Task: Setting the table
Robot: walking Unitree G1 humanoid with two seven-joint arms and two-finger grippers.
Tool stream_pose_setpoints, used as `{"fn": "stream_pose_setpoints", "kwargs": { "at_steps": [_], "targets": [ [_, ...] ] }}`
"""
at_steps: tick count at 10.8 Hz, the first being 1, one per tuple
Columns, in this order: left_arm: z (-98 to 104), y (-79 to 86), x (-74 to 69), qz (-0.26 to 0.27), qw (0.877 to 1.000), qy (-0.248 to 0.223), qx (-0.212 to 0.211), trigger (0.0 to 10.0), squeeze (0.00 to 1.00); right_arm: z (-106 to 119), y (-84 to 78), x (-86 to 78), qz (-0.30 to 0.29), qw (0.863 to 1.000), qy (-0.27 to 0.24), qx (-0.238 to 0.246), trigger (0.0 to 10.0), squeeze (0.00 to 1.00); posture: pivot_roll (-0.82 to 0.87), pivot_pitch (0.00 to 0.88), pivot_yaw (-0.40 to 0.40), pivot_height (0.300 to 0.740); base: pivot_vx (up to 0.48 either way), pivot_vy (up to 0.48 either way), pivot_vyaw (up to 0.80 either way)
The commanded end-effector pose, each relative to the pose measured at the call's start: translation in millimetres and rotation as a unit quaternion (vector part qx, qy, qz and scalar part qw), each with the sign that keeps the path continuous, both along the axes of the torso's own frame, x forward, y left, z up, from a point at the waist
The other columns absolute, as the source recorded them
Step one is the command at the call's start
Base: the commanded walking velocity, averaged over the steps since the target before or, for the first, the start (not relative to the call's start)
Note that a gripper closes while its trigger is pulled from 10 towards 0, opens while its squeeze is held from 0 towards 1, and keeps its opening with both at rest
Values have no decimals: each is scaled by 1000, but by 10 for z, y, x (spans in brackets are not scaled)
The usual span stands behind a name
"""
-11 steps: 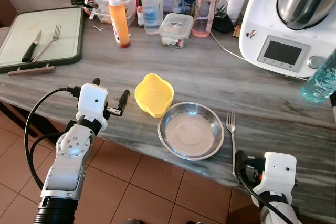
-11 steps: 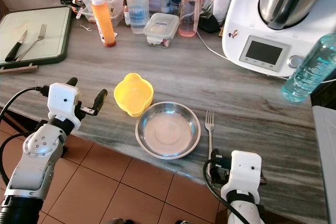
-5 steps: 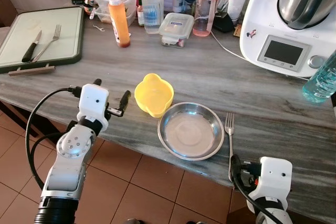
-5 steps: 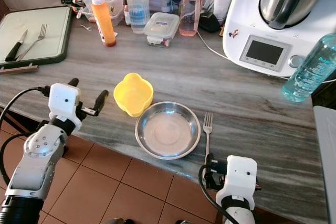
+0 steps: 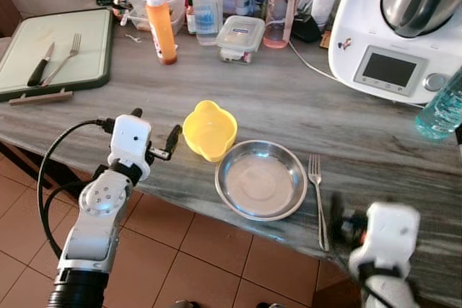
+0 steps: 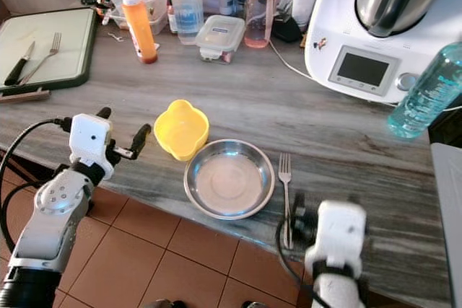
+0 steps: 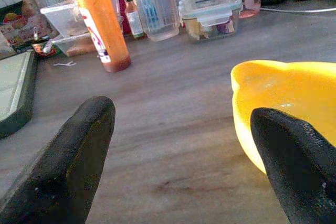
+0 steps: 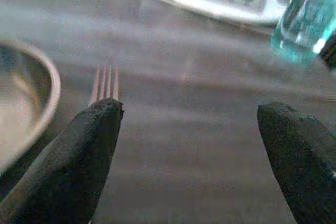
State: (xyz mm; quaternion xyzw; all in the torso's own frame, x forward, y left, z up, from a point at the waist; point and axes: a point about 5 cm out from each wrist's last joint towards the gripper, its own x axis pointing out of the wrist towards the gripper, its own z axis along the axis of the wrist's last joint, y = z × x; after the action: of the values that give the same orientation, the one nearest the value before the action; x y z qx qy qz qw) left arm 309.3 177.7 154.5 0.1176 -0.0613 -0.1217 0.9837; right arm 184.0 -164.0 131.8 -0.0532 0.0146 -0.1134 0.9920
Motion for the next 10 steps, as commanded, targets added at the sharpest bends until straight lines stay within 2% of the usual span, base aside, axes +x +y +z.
{"fn": "stream_pose_setpoints", "kwargs": {
  "at_steps": [1,3,5,6,8,10],
  "targets": [
    [-6,-4,8,0,1000,4,2,10000,0,90,-16,-3,-3,1000,-26,-2,10000,0,71,143,29,740,0,0,0],
    [-9,2,7,-2,1000,4,3,10000,0,235,-6,54,7,998,-65,-28,10000,0,71,138,35,740,0,0,0],
    [32,4,3,2,1000,-7,2,10000,0,501,-94,100,-18,988,-124,-88,10000,0,74,137,32,740,0,0,0],
    [78,9,-5,12,1000,-23,5,10000,0,578,-154,131,-32,985,-141,-96,10000,0,78,131,27,740,0,0,0],
    [86,-22,-13,22,999,-33,-4,10000,0,483,-173,191,-33,988,-125,-81,10000,0,88,113,11,740,0,0,-697],
    [59,-38,-15,39,999,-31,-16,10000,0,433,-122,250,-16,990,-114,-83,10000,0,91,96,0,740,0,0,-800]
  ]
}}
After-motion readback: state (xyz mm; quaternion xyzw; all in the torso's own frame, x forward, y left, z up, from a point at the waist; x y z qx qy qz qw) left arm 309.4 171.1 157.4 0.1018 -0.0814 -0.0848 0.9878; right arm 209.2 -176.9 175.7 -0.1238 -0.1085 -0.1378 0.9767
